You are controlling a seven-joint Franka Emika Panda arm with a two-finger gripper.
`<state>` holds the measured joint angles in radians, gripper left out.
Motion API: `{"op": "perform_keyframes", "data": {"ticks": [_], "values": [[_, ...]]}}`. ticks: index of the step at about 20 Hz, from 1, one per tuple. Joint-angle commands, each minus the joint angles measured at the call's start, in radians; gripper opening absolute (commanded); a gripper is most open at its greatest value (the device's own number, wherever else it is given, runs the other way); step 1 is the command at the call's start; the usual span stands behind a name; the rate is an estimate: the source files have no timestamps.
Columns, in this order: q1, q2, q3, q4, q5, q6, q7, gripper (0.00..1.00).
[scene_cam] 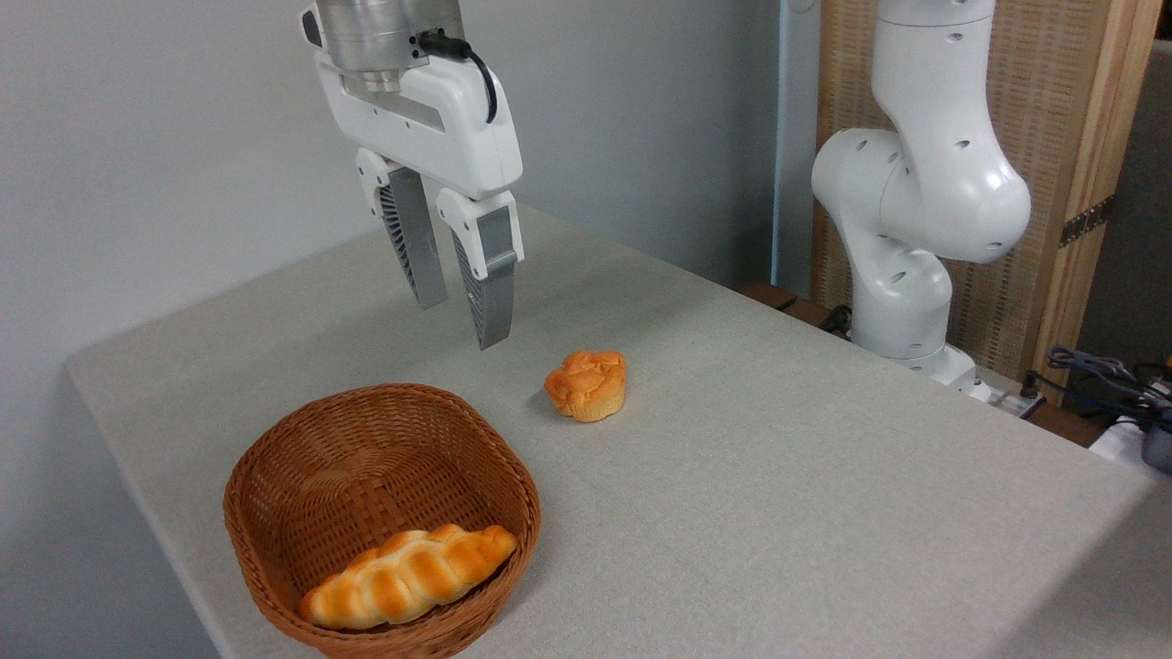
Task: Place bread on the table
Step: 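Move the open gripper down over the braided roll in the wicker basket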
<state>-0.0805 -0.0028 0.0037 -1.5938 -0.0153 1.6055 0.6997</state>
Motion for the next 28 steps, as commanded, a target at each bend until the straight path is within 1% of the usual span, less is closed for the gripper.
{"op": "perform_keyframes", "data": {"ticks": [1,12,15,18,20,22,23,26,28], "values": [[-0.004,-0.025,0.028,-0.004,0.000,-0.029,0.020,1.00],[-0.005,-0.025,0.029,-0.006,0.001,-0.025,0.018,1.00],[-0.004,-0.025,0.029,-0.011,0.001,0.025,0.018,1.00],[-0.005,-0.028,0.029,-0.041,0.005,0.071,0.018,1.00],[-0.004,-0.072,0.030,-0.116,0.005,0.132,0.018,1.00],[-0.005,-0.127,0.050,-0.210,0.005,0.229,0.018,1.00],[-0.005,-0.137,0.052,-0.227,0.005,0.247,0.017,1.00],[-0.004,-0.125,0.053,-0.225,0.008,0.264,0.015,1.00],[-0.004,-0.100,0.053,-0.225,0.009,0.295,0.014,1.00]]}}
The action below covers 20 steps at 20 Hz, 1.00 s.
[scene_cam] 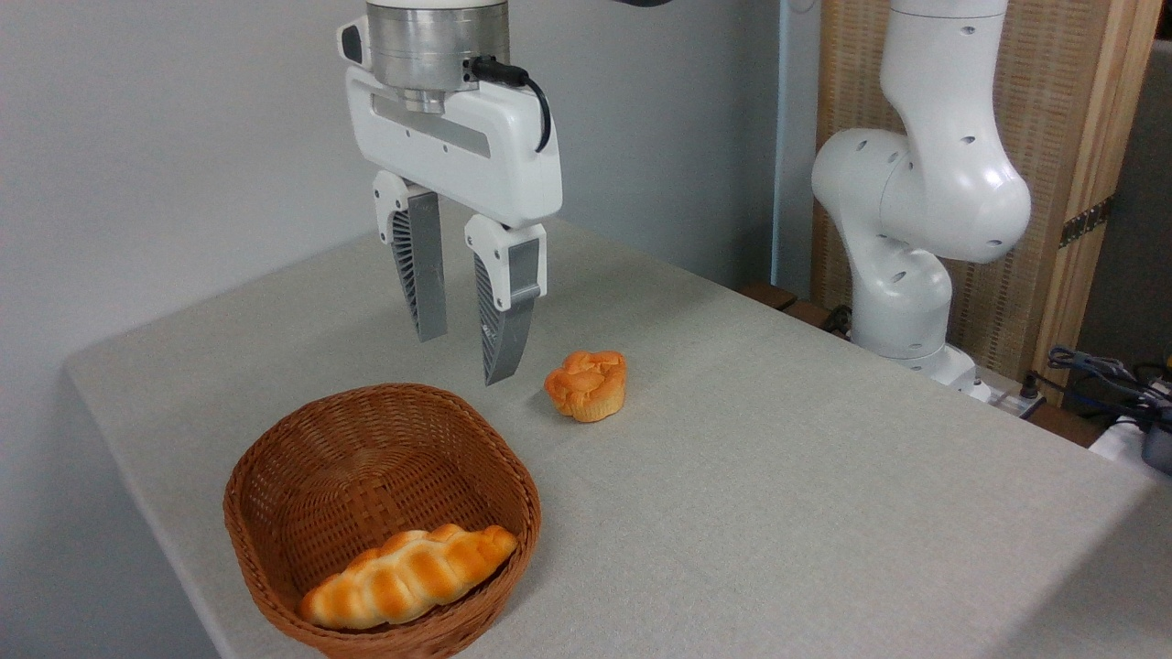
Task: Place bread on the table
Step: 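Move the open gripper down over the braided roll in the wicker basket, then lower the gripper into the basket and close it on the braided roll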
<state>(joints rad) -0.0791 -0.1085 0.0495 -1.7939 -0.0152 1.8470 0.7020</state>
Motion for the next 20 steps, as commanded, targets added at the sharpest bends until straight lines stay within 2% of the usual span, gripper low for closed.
{"op": "perform_keyframes", "data": {"ticks": [1,6,13,20], "values": [[-0.005,0.018,0.007,-0.028,0.011,0.081,0.013,1.00],[-0.005,0.081,0.027,-0.096,0.011,0.257,0.013,1.00],[-0.005,0.113,0.027,-0.223,0.008,0.472,0.011,1.00],[-0.007,0.156,0.024,-0.237,0.008,0.544,0.013,1.00]]}}
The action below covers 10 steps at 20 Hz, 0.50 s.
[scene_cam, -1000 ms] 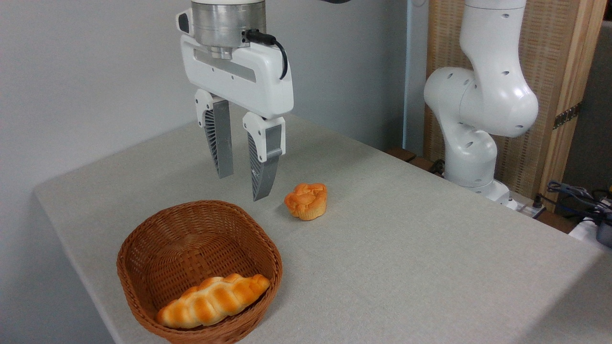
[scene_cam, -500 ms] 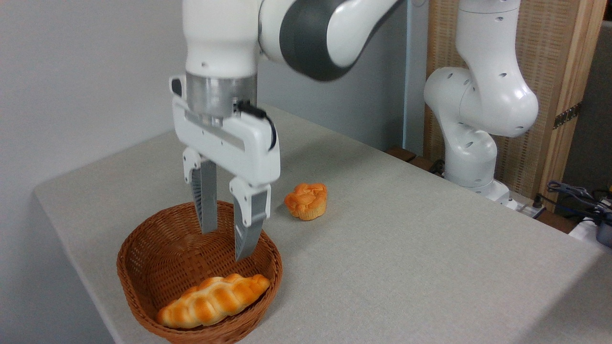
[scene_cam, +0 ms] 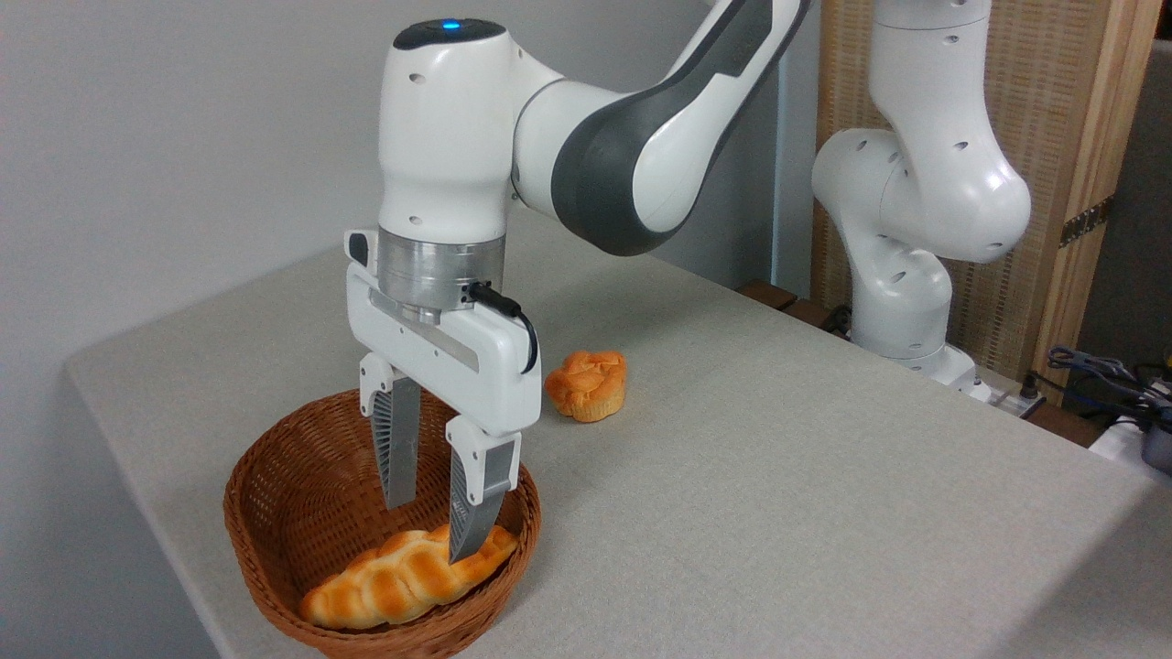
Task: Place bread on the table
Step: 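Lower the gripper into the basket and close it on the braided roll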
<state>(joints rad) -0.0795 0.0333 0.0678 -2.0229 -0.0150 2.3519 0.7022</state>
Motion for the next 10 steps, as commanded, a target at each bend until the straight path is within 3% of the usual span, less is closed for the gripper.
{"op": "perform_keyframes", "data": {"ticks": [1,10], "values": [[-0.006,0.016,0.004,-0.008,0.006,0.041,0.011,1.00],[-0.006,0.080,-0.023,-0.008,0.006,0.099,0.013,1.00]]}}
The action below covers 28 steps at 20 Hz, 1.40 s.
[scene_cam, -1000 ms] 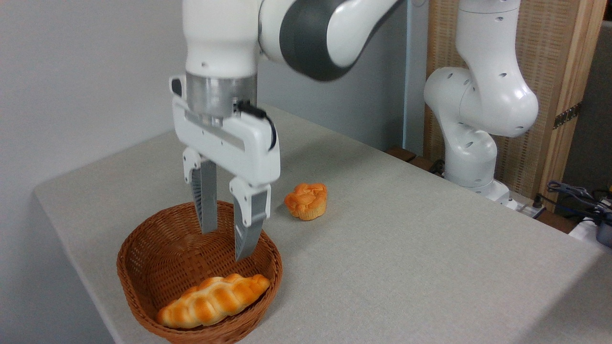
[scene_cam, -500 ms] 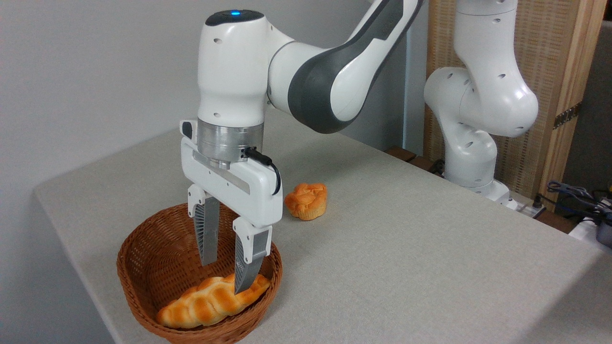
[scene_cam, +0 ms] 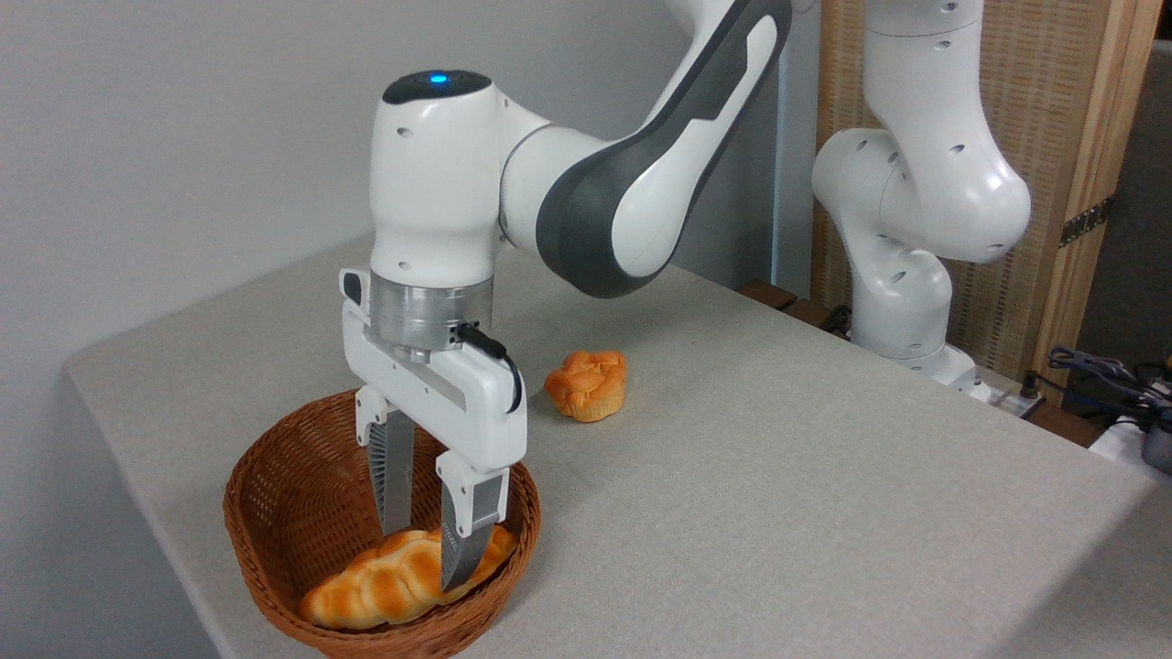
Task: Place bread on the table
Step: 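Lower the gripper into the basket and close it on the braided roll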
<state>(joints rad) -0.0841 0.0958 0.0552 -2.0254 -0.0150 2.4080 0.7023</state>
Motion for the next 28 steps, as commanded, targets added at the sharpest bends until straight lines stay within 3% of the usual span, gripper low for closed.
{"op": "perform_keyframes", "data": {"ticks": [1,3,8,11,20,24,28], "values": [[-0.002,0.022,-0.011,-0.004,0.007,0.045,0.013,1.00],[-0.002,0.027,-0.011,-0.006,0.012,0.051,0.016,0.93],[-0.002,0.039,-0.011,-0.007,0.027,0.066,0.036,0.51],[-0.002,0.039,-0.011,-0.007,0.027,0.065,0.037,0.35],[-0.002,0.038,-0.011,-0.015,0.026,0.063,0.057,0.29],[0.000,0.027,-0.011,-0.013,0.024,0.059,0.077,0.18],[0.000,0.021,-0.011,-0.012,0.013,0.051,0.069,0.18]]}}
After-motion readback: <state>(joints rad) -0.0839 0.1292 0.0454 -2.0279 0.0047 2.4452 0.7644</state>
